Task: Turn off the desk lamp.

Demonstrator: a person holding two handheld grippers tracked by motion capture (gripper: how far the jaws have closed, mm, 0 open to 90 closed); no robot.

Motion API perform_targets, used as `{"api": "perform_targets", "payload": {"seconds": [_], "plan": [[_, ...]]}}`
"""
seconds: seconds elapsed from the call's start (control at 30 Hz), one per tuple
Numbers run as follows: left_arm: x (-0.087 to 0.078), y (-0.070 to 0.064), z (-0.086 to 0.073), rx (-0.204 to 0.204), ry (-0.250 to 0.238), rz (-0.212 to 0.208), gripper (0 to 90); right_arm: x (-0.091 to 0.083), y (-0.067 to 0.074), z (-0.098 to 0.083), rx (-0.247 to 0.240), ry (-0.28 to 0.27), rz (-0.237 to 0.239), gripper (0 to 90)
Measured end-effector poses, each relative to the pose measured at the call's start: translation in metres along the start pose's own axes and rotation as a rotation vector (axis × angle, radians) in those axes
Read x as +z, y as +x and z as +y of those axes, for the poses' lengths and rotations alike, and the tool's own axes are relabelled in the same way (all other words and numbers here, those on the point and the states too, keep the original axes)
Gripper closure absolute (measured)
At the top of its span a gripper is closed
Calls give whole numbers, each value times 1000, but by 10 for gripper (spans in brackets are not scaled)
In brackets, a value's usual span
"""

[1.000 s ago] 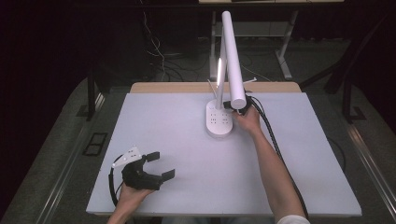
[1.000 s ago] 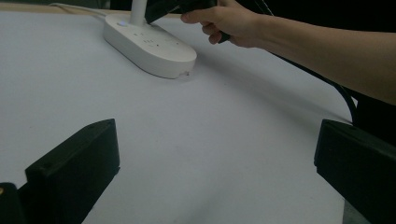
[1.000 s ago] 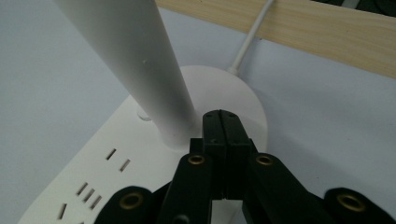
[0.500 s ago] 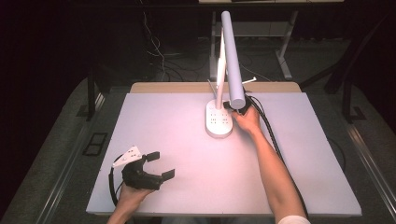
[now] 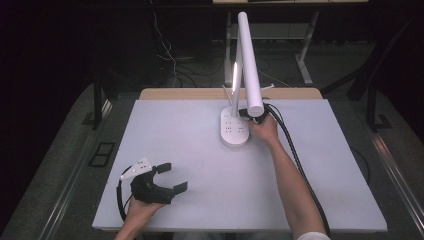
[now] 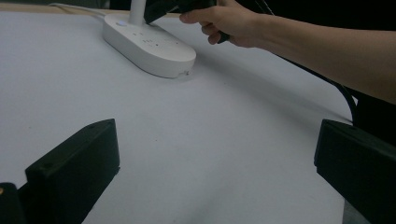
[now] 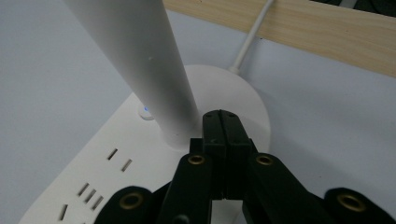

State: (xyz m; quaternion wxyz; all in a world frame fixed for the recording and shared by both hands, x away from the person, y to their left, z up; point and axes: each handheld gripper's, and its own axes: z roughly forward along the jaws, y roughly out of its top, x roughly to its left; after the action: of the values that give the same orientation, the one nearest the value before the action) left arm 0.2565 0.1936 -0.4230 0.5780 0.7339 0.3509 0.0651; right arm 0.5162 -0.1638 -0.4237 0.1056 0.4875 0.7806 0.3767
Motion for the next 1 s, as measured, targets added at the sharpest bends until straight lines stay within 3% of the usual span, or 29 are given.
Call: {"api": "perform_targets", "payload": {"seconds": [0.17, 0.43, 0.47, 0.63, 1.0], "plan": [[0, 2, 0, -3, 2, 2, 0, -3, -2, 0, 34, -12, 12, 900], [1, 2, 0, -5, 1, 4, 0, -16, -2, 4, 14, -41, 8, 898], [1, 2, 0, -4, 2, 4, 0, -18, -2, 5, 13, -40, 12, 743], [1, 1, 0, -4, 0, 2, 0, -33, -4, 4, 0, -56, -12, 695], [2, 0, 0, -2, 3, 2, 0, -74, -12, 0, 7, -73, -24, 418]]}}
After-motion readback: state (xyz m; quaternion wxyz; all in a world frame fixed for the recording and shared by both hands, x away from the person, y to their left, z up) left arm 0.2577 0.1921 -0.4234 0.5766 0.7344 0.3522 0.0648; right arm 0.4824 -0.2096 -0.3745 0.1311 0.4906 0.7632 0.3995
